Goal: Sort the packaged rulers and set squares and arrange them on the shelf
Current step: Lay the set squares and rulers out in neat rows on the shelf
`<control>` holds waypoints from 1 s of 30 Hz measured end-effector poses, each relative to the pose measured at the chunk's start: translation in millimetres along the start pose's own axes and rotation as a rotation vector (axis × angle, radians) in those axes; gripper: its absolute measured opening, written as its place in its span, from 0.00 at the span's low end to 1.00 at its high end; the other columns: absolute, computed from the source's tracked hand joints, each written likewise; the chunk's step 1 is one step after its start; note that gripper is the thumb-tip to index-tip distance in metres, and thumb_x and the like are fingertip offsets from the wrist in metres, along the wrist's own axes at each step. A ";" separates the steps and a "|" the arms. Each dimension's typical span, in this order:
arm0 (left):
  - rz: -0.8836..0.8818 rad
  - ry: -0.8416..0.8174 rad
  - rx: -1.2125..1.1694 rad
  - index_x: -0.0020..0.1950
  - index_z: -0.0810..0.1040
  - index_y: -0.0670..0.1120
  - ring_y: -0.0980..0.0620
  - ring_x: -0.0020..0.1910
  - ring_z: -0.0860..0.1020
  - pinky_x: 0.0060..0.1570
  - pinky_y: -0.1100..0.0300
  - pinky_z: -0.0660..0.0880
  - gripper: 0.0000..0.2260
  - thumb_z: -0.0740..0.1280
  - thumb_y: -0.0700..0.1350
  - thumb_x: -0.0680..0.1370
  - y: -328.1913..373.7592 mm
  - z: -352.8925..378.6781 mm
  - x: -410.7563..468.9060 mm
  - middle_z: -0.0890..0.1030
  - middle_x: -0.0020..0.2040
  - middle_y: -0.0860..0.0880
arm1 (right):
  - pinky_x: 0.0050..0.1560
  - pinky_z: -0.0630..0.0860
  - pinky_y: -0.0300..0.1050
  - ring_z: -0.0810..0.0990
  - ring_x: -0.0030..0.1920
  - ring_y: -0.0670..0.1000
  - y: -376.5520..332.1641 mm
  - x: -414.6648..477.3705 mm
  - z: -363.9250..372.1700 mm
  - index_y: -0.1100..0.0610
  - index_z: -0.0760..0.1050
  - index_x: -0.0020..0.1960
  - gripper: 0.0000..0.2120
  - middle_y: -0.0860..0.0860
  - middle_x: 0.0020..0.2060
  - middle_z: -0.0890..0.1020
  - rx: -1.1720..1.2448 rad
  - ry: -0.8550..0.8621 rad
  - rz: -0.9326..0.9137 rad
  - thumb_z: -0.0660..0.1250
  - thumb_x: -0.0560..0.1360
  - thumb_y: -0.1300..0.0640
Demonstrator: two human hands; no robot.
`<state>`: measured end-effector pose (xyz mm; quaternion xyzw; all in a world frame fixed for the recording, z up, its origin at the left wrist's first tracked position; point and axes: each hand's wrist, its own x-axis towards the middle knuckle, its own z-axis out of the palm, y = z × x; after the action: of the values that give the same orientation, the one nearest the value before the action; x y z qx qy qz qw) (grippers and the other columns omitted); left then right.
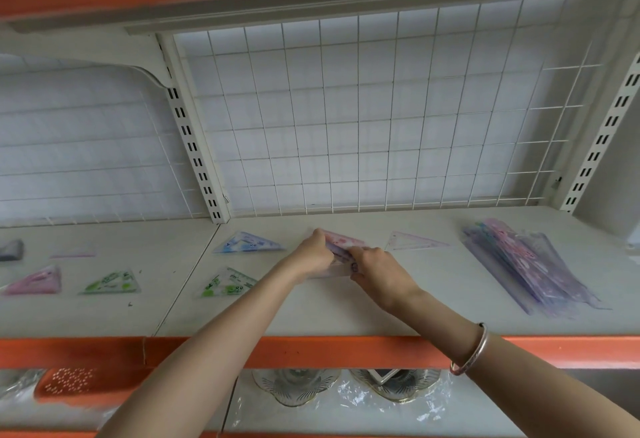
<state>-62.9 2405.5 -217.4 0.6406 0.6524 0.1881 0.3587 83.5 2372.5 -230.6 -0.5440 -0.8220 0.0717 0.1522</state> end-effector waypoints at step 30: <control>0.261 0.180 0.583 0.73 0.66 0.53 0.41 0.58 0.75 0.50 0.56 0.72 0.30 0.66 0.35 0.73 4.5 -8.4 -44.6 0.75 0.62 0.42 | 0.46 0.72 0.49 0.77 0.49 0.63 2.0 3.1 -10.1 0.62 0.76 0.51 0.08 0.61 0.47 0.79 0.125 -0.037 0.062 0.64 0.74 0.63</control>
<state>-69.2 2364.6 -198.5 0.7753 0.6202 0.0940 0.0739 87.5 2375.7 -221.1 -0.5572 -0.8013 0.1377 0.1685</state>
